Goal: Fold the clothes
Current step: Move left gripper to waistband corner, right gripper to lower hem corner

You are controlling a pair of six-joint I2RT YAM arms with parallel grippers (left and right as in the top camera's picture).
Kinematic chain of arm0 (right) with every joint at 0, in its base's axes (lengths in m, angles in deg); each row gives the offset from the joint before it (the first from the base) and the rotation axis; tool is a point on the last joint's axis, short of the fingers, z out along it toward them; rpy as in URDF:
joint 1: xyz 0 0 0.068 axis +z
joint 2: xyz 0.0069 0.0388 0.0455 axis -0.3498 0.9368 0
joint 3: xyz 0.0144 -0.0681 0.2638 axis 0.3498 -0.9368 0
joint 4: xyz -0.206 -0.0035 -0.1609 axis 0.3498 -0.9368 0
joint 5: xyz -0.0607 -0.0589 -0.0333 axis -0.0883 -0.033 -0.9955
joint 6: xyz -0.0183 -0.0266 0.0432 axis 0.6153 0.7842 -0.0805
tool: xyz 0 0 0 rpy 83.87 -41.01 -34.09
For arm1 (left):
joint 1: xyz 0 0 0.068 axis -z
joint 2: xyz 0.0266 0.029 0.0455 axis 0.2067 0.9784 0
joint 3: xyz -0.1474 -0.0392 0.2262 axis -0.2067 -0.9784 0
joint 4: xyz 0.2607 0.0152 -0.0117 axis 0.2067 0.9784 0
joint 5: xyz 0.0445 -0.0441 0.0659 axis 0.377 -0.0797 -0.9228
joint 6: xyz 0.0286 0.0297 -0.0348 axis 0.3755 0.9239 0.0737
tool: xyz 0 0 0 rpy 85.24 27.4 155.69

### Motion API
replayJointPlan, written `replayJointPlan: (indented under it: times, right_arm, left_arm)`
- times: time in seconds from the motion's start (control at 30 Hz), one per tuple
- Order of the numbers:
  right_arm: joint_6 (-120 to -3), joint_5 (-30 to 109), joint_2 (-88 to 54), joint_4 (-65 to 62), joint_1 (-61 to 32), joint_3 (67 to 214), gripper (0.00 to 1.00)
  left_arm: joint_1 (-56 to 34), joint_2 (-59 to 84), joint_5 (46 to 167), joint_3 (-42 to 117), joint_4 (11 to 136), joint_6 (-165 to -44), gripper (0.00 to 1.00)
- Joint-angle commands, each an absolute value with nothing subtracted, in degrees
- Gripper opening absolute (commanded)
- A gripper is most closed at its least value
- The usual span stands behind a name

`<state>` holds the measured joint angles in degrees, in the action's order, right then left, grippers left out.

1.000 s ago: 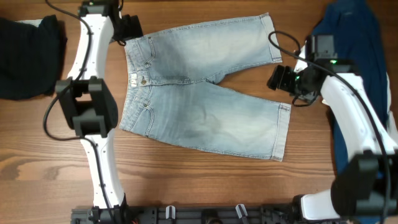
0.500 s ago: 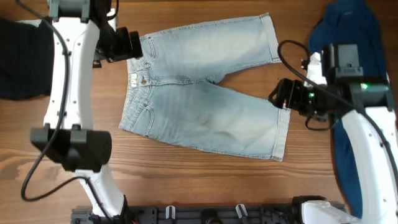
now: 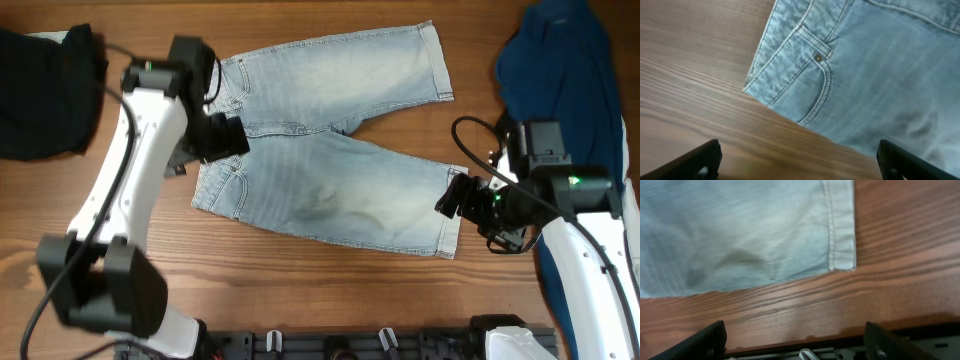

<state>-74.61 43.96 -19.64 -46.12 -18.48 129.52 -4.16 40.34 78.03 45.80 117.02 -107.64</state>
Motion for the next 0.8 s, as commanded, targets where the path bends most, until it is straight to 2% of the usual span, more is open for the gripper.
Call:
replayJointPlan:
  times: [0.0, 0.1, 0.33, 0.77]
  right_arm:
    - [-81.5, 40.5, -21.3, -44.8, -18.4, 126.9, 0.89]
    - [-86.8, 39.8, -21.2, -43.7, -18.4, 125.5, 0.85]
    - [-106.9, 36.2, -21.2, -42.9, -18.4, 119.1, 0.71]
    - [-109.2, 36.0, -21.2, -39.7, -18.4, 113.3, 0.69]
  left_arm:
    - [-4.7, 30.8, 77.7, 32.0, 107.3, -121.2, 0.96]
    - [-4.7, 29.4, 77.6, 25.1, 100.2, -128.3, 0.86]
    - [-4.7, 29.6, 76.7, 10.7, 82.8, -144.4, 0.80]
    - [-4.7, 30.1, 71.1, 8.0, 79.8, -151.6, 0.80]
